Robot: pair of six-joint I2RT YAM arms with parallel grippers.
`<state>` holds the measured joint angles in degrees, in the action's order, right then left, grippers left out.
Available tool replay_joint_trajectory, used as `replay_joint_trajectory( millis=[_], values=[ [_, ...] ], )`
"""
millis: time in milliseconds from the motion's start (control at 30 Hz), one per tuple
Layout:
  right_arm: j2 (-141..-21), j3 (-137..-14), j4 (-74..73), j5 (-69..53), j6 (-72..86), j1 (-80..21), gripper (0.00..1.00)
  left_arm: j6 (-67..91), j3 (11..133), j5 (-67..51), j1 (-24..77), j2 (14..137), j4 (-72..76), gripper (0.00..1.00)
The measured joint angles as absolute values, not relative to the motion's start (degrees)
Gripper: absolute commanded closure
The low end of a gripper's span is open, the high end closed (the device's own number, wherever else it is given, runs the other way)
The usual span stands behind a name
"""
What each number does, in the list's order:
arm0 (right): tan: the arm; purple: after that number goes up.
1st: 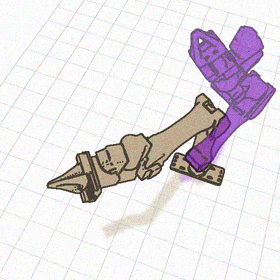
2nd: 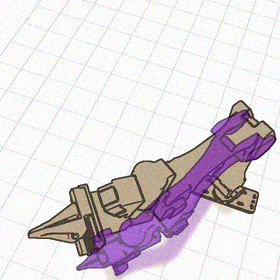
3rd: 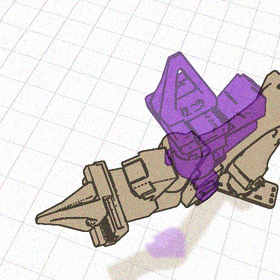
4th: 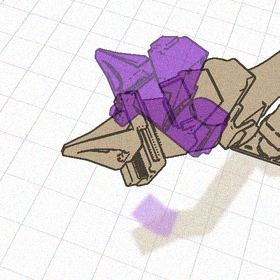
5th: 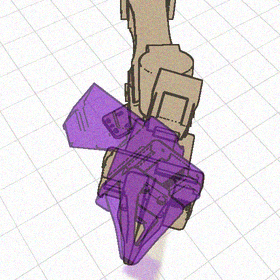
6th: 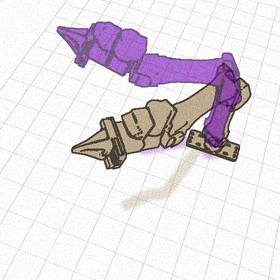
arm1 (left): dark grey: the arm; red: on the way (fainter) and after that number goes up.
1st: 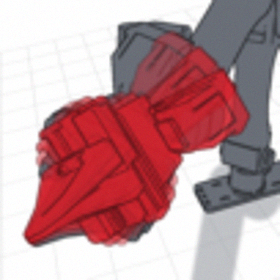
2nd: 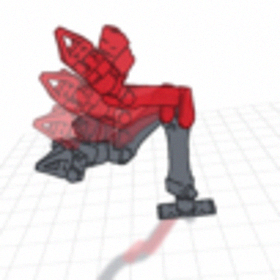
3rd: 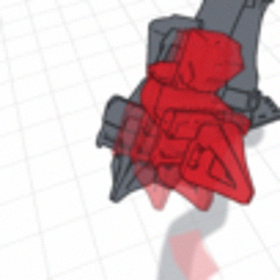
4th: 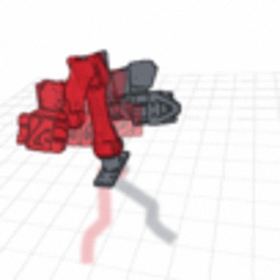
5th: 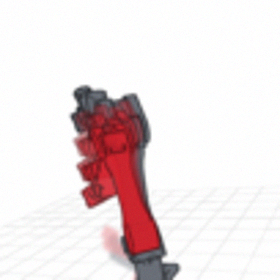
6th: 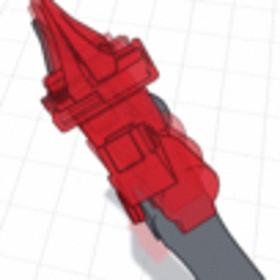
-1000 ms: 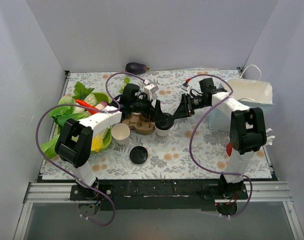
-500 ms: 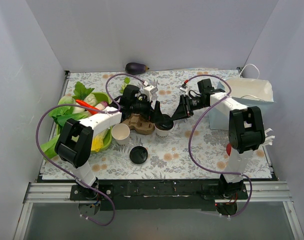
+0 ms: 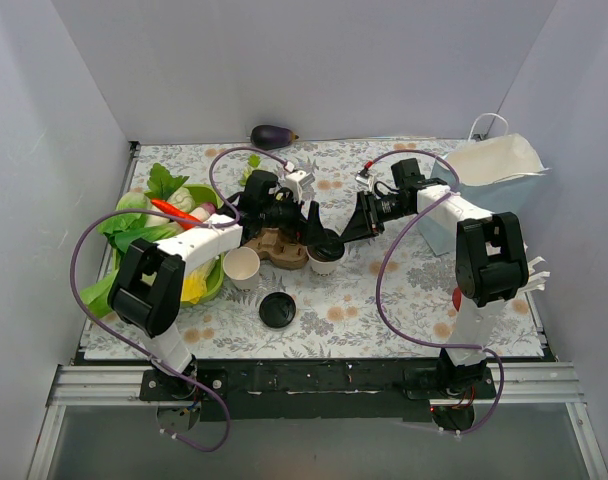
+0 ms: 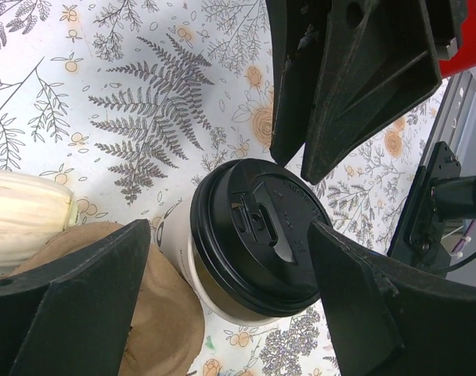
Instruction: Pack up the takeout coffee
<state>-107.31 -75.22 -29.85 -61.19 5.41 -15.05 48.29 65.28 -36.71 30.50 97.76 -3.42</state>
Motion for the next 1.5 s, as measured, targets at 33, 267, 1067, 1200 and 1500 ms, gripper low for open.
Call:
replay_joint_trajectory(
  millis=[33,267,1067,1200,1500],
  values=[
    [-107.3,-75.2,-29.8,-61.2,5.4,-15.1,0.61,48.3,65.3,-36.6,30.5,97.6,-3.4,0.18],
    [-107.3,-76.2,-29.9,-60.2,3.9,-15.1,0.60,48.3,64.5,-36.4,30.5,96.5,-3.4,0.19],
    [-107.3,-78.0,-30.5,-54.5,-0.2,-17.1,0.51,47.4,62.6,-34.9,30.5,95.0,-5.4,0.19],
    [-107.3,-78.0,-30.5,-55.0,-0.2,-18.0,0.51,47.3,62.2,-34.7,30.5,94.8,-5.8,0.20],
    [-107.3,-78.0,-30.5,-55.6,-0.2,-18.5,0.52,46.9,61.4,-33.8,30.5,93.4,-6.0,0.20]
  ],
)
